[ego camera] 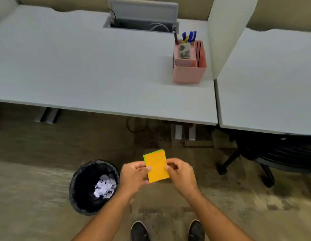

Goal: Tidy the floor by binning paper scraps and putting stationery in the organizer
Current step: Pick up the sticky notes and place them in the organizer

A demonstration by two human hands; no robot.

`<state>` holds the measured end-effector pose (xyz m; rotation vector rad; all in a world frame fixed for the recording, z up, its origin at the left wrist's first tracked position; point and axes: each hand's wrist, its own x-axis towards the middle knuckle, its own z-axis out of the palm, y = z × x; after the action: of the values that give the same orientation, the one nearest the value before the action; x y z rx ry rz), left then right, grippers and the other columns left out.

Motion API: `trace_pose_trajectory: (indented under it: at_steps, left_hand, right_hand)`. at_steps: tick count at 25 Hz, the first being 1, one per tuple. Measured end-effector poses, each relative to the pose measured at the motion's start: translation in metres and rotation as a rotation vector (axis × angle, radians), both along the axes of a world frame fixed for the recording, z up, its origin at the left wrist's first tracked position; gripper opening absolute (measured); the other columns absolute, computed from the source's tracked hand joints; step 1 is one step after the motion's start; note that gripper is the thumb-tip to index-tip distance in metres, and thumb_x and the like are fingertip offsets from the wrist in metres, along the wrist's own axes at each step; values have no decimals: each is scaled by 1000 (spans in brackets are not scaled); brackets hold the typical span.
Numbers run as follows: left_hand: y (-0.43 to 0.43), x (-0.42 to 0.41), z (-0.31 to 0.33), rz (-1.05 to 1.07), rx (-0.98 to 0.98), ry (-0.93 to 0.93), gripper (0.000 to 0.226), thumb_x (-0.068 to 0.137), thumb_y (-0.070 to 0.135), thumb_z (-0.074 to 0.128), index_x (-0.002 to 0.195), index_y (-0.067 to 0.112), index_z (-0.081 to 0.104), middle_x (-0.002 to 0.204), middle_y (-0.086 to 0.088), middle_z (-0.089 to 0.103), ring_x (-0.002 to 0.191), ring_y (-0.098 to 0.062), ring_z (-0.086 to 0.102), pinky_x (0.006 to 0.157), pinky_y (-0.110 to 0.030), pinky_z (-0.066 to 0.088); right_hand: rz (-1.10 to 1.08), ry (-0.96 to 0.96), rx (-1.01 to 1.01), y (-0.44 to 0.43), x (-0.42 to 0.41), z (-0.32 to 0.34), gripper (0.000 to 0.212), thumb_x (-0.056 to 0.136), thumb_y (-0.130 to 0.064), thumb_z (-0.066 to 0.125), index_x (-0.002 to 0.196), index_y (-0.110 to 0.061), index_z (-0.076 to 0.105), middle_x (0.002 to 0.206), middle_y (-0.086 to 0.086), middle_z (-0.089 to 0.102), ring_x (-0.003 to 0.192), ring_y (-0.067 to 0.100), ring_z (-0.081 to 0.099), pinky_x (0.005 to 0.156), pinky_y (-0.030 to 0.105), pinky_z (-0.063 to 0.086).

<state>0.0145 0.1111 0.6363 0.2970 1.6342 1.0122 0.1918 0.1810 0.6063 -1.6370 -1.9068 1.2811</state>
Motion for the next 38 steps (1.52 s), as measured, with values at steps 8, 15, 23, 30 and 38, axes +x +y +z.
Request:
trace_pose_trajectory:
  at_steps: [8, 15, 23, 30, 38]
  left_hand:
    - [31, -36, 113, -183, 168, 136, 17, 100, 10, 66, 106, 18, 80, 92, -4, 85, 87, -22, 83, 77, -41, 68]
    - [103, -42, 155, -308, 232, 182, 18, 102, 17, 65, 108, 27, 78, 91, 10, 83, 88, -10, 81, 68, -24, 64]
    - [267, -38, 174, -296, 154, 371, 17, 99, 26, 69, 116, 24, 71, 118, 2, 71, 96, -16, 74, 66, -17, 61]
    - [408, -32, 196, -282, 271, 726, 29, 99, 22, 68, 127, 15, 73, 103, -6, 79, 93, -26, 75, 85, -43, 66]
    - [451, -43, 166, -463, 229, 893, 22, 101, 21, 66, 120, 13, 74, 107, -5, 78, 99, -21, 71, 78, -17, 50]
  right_hand:
    - [-34, 10, 110, 15, -26, 119, 24, 99, -28, 65, 120, -35, 74, 96, -21, 73, 94, -9, 65, 72, 10, 50]
    - [-66, 51, 122, 99, -30, 162, 21, 101, -30, 63, 119, -36, 71, 103, -18, 72, 96, 2, 69, 81, 20, 58]
    - [-97, 170, 62, 272, -36, 194, 15, 98, -20, 69, 113, -20, 70, 103, 2, 74, 94, 19, 73, 78, 36, 65]
    - [-77, 94, 197, 408, -33, 212, 8, 97, -22, 72, 100, -16, 69, 96, 3, 73, 88, 21, 70, 78, 35, 63]
    - [-56, -87, 132, 442, -45, 178, 7, 99, -24, 69, 101, -21, 64, 98, -3, 67, 93, 19, 67, 79, 26, 56]
